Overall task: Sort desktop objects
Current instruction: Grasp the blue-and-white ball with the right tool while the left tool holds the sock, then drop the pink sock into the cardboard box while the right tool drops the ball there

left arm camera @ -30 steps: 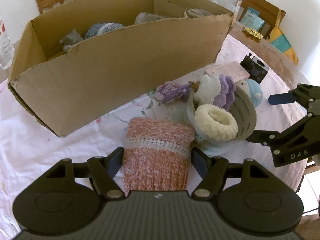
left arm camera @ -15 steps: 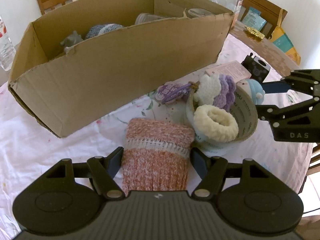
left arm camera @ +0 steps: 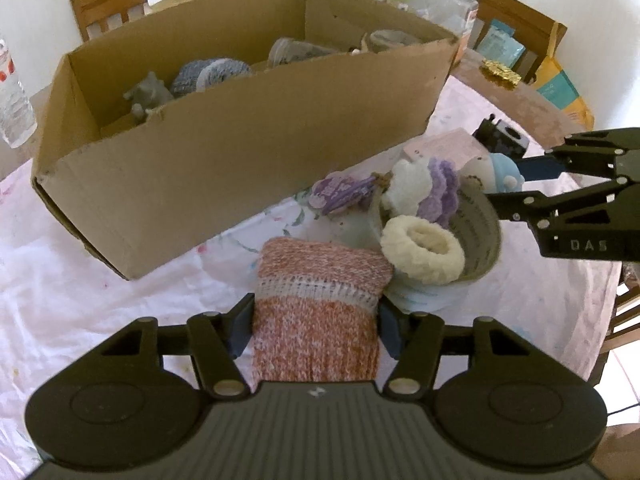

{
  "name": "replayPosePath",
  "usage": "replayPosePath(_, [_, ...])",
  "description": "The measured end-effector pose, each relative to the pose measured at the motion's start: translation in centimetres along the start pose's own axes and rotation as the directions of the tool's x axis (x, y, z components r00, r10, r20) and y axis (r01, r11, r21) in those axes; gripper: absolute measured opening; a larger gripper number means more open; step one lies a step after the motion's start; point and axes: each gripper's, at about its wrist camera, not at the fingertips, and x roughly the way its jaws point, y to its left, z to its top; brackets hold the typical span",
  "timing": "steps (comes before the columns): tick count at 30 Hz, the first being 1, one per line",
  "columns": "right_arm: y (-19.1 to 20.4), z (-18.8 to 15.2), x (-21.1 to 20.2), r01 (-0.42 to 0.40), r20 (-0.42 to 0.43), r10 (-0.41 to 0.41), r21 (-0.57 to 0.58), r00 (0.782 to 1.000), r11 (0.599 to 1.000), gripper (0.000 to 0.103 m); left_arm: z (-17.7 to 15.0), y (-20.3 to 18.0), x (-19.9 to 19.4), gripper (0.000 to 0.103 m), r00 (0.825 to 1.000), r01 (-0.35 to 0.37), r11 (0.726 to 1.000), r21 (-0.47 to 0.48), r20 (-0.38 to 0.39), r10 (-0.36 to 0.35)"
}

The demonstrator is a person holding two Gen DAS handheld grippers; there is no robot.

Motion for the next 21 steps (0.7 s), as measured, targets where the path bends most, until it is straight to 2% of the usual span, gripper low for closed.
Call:
replayPosePath(14, [0.3, 1.9, -3.7, -0.005, 0.025, 0.006, -0.037, 1.000, 0.999, 0.052, 1.8, 0.4, -5.2, 0.061, 0.996, 0.057, 0.997, 0.042, 0.065, -0.060])
replayPosePath(21, [0.8, 3.7, -5.6, -0.003, 0.074, 0.010, -0.087, 0.997, 0.996, 0.052, 3.9, 0.7, -7.4, 0.061, 0.991, 0.055, 0.994, 0.094, 0.118, -0.066])
